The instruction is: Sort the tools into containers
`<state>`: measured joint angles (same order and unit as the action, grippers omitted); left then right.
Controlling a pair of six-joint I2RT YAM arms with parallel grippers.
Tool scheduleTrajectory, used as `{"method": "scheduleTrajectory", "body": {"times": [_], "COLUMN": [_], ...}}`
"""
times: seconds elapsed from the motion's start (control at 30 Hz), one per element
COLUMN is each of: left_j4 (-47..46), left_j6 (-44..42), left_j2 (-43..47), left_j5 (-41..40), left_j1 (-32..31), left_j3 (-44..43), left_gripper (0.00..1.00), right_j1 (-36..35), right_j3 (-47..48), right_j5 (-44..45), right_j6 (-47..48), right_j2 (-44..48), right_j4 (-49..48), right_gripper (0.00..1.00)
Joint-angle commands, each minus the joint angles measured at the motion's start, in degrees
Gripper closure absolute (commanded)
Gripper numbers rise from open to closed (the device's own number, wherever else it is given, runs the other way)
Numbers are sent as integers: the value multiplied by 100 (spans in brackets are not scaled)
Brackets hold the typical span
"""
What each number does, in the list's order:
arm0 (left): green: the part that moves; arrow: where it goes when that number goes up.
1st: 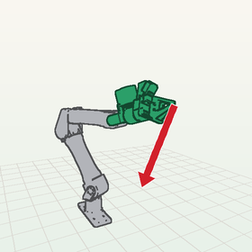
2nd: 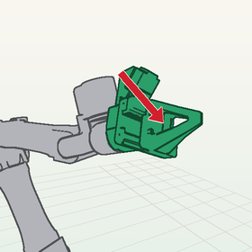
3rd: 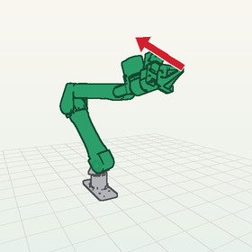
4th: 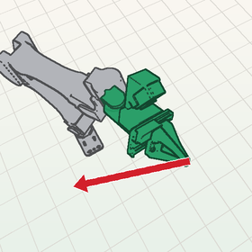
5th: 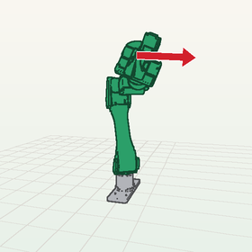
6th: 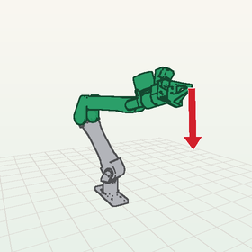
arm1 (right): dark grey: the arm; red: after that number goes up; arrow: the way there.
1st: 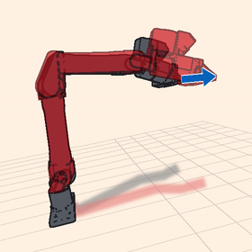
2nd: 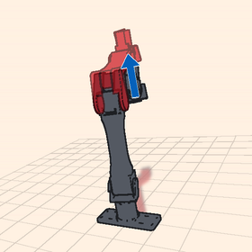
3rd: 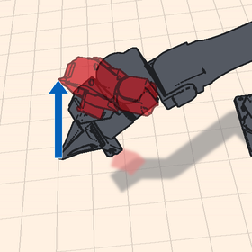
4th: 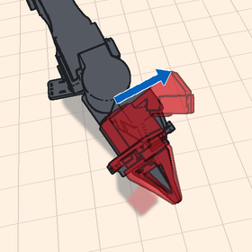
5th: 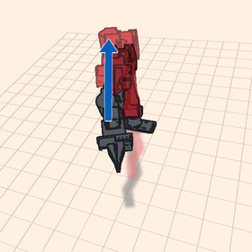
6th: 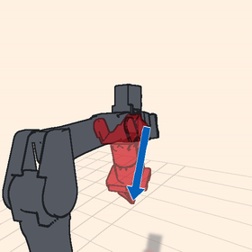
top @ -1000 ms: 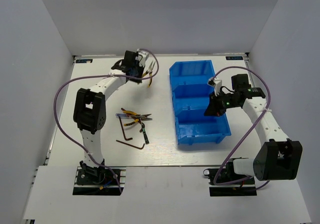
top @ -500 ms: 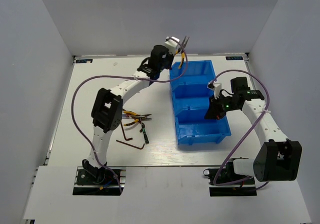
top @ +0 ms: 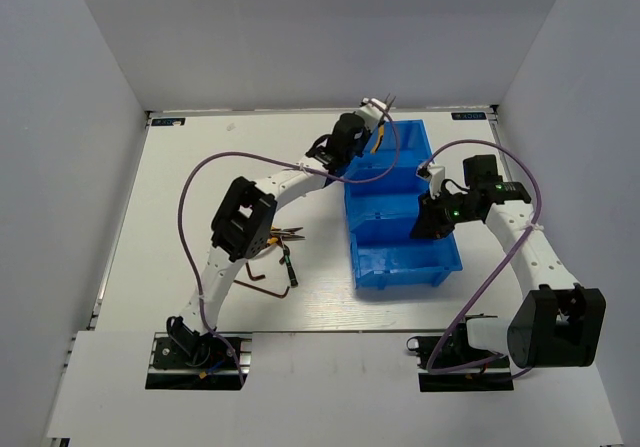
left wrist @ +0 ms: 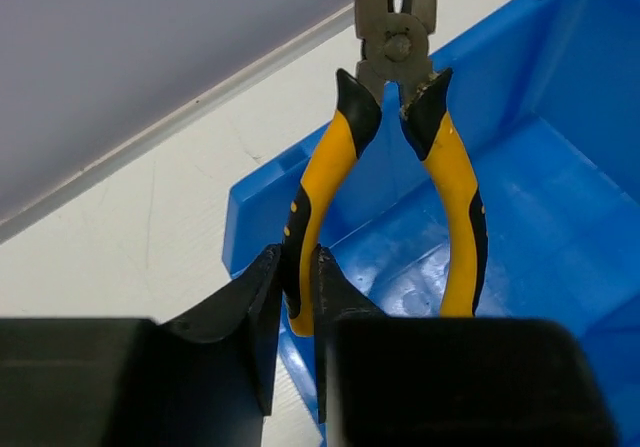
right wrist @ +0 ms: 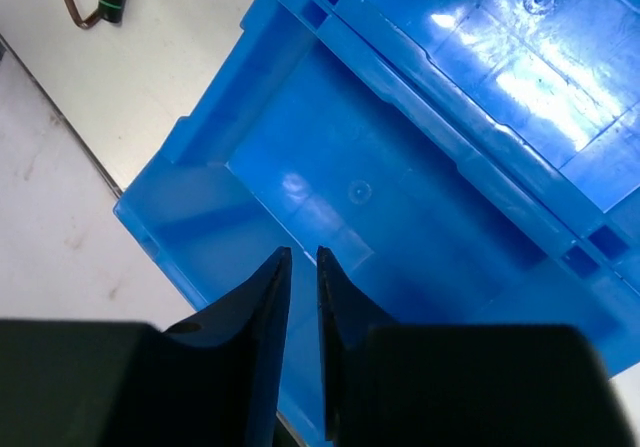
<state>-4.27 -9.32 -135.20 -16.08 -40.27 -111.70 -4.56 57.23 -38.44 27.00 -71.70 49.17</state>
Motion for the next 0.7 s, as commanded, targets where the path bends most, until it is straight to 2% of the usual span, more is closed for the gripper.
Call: {"method": "scheduleTrajectory", "body": {"times": [0.0,0.03,0.07,0.13,0.27,0.37,0.4,0.47,0.5,0.53,0.57,0.6,0.63,0.67], "left_j4": [-329,-329,-329,-267,-267,-84,335,1039,1382,1820,1981,2087,2349,2544], "left_j6": [27,27,27,27,80,333,535,1526,1860,2073,2344,2486,2653,3046], "left_j2": [283,370,449,555,994,1591,1802,2548,2838,3145,3479,4161,4507,4841], "left_j5": [-54,-54,-54,-54,-220,-667,-851,-1195,-1274,-1519,-1521,-1521,-1582,-1583], "left_j1": [-86,-86,-86,-86,-139,-139,-139,-7,80,81,142,142,142,142], "left_j3": [-169,-116,-54,-1,359,736,842,1219,1421,2015,2360,2737,3472,3801], "left_gripper": [72,58,52,40,28,28,28,53,68,82,93,100,100,100], "right_j1": [34,16,16,16,8,-28,-106,-220,-499,-607,-895,-1063,-1395,-1782], "right_j3": [69,77,86,130,358,587,779,947,1165,1359,1543,1641,1816,2000], "right_j5": [29,29,38,20,-84,-234,-287,-340,-314,-218,-156,-25,220,353], "right_j6": [-11,-2,-2,7,41,147,156,270,296,323,332,401,428,420], "right_j2": [121,104,95,60,-98,-291,-361,-634,-713,-818,-1054,-1309,-1572,-1714], "right_j4": [-126,-127,-127,-153,-136,-144,-162,-197,-197,-197,-214,-215,-215,-284], "right_gripper": [77,73,65,62,59,59,63,68,72,82,86,91,100,100]}}
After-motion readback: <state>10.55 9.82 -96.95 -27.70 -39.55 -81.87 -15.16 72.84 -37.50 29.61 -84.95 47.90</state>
